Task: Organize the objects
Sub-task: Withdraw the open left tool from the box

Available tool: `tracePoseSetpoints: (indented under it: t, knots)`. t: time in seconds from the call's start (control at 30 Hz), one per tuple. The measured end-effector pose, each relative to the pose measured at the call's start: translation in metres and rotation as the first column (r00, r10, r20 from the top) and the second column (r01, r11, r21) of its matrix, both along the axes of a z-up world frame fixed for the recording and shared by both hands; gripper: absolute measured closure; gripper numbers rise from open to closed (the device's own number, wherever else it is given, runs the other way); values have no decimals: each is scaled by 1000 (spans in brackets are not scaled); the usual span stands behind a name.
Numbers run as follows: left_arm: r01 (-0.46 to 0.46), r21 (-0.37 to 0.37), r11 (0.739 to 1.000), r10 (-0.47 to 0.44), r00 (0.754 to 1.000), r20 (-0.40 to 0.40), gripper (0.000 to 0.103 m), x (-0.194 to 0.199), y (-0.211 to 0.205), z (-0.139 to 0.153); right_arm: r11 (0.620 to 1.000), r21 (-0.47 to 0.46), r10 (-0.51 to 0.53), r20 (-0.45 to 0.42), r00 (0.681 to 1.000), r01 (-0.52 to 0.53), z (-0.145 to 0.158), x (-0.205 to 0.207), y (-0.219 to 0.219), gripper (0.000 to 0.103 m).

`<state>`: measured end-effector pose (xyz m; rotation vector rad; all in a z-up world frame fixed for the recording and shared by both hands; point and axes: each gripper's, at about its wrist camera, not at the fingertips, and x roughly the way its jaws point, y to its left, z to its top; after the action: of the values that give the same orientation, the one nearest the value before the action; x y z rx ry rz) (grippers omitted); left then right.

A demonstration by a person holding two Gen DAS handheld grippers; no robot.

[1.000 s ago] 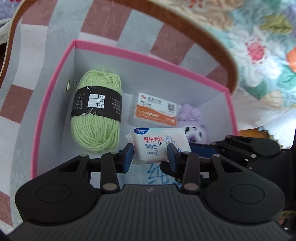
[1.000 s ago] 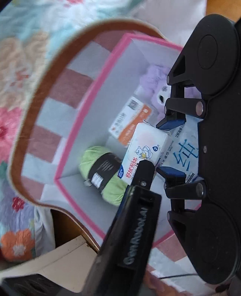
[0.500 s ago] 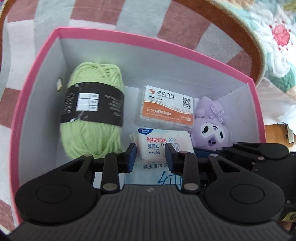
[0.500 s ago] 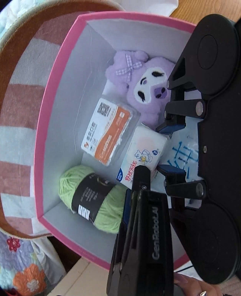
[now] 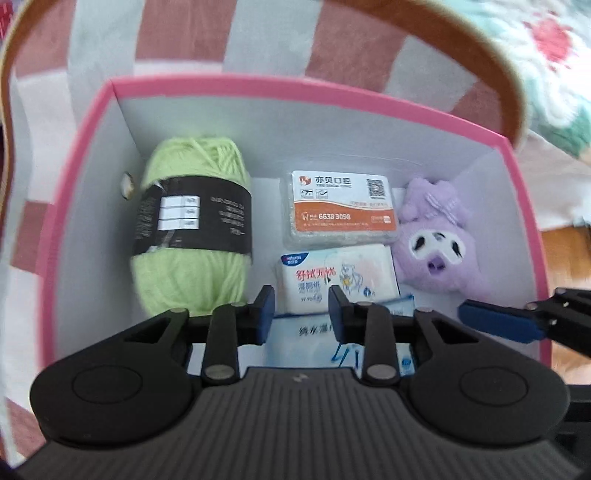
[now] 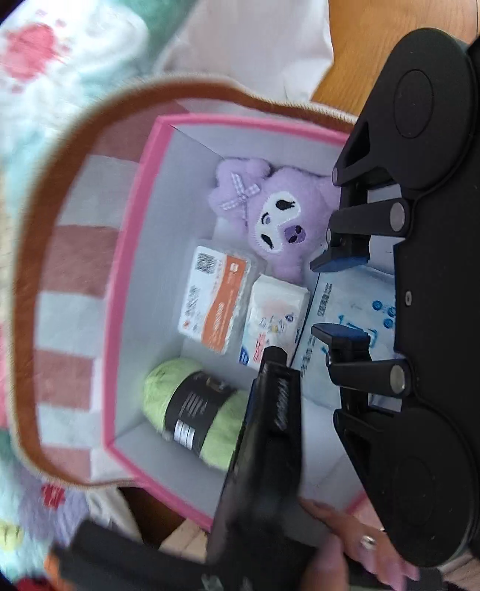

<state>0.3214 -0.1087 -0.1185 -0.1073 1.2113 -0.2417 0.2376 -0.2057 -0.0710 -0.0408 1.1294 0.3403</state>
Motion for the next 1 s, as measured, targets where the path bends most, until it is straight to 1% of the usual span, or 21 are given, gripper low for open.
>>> tracePoseSetpoints:
  t: [0.03, 0.1, 0.17, 0.2, 0.27, 0.4, 0.43, 0.47, 0.5, 0.57, 0.6, 0.63, 0.7, 0.8, 0.93, 1.0]
  knots:
    - [17, 7, 1000, -17, 1000, 11, 67, -5, 2, 7, 1000, 14, 1, 14, 1000, -2, 7, -7, -3, 67]
    - [30, -6, 1000, -29, 999, 18, 62, -15, 9, 21, 999, 32, 1, 45, 999, -3, 20, -20, -5, 64]
    - [51, -35, 998, -51, 998, 24, 61, -26, 17, 35, 999, 38, 2, 79, 997, -5, 30, -37, -2, 63]
    - [64, -42, 997, -63, 998, 32, 59, -31, 21, 44, 999, 45, 3, 87, 996, -7, 35, -44, -2, 62]
    - [87, -40, 995, -85, 995, 60, 55, -44, 26, 59, 997, 72, 0, 109, 994, -8, 46, -60, 0, 61]
    - [127, 12, 992, -127, 988, 86, 42, -68, 31, 89, 994, 107, 2, 147, 989, -17, 68, -93, 6, 57]
    - [137, 3, 991, -137, 987, 89, 37, -74, 34, 96, 994, 102, 16, 162, 987, -33, 72, -100, 10, 56]
    - [145, -8, 989, -144, 985, 94, 34, -80, 38, 105, 995, 90, 34, 168, 985, -50, 77, -106, 14, 56]
    - [149, -14, 989, -147, 984, 104, 30, -87, 42, 113, 995, 77, 52, 173, 983, -66, 83, -111, 17, 55]
    - [156, -5, 988, -154, 978, 142, 23, -103, 46, 129, 994, 64, 75, 184, 980, -88, 94, -122, 23, 53]
    - [169, 0, 986, -167, 973, 160, 18, -111, 48, 134, 994, 62, 82, 187, 979, -95, 99, -128, 25, 50]
    - [188, 1, 982, -185, 967, 176, 16, -120, 50, 139, 993, 68, 86, 185, 979, -100, 103, -134, 27, 49]
    - [212, -6, 977, -207, 961, 186, 14, -134, 54, 144, 990, 88, 92, 174, 980, -109, 107, -143, 29, 43]
    - [173, -49, 984, -161, 970, 184, 13, -151, 65, 141, 987, 109, 102, 156, 982, -120, 109, -155, 34, 39]
    - [153, -86, 985, -135, 973, 185, 12, -167, 77, 128, 983, 133, 107, 154, 982, -128, 105, -172, 40, 33]
    - [158, -101, 982, -138, 973, 184, 12, -171, 81, 117, 983, 120, 121, 158, 980, -141, 100, -178, 45, 33]
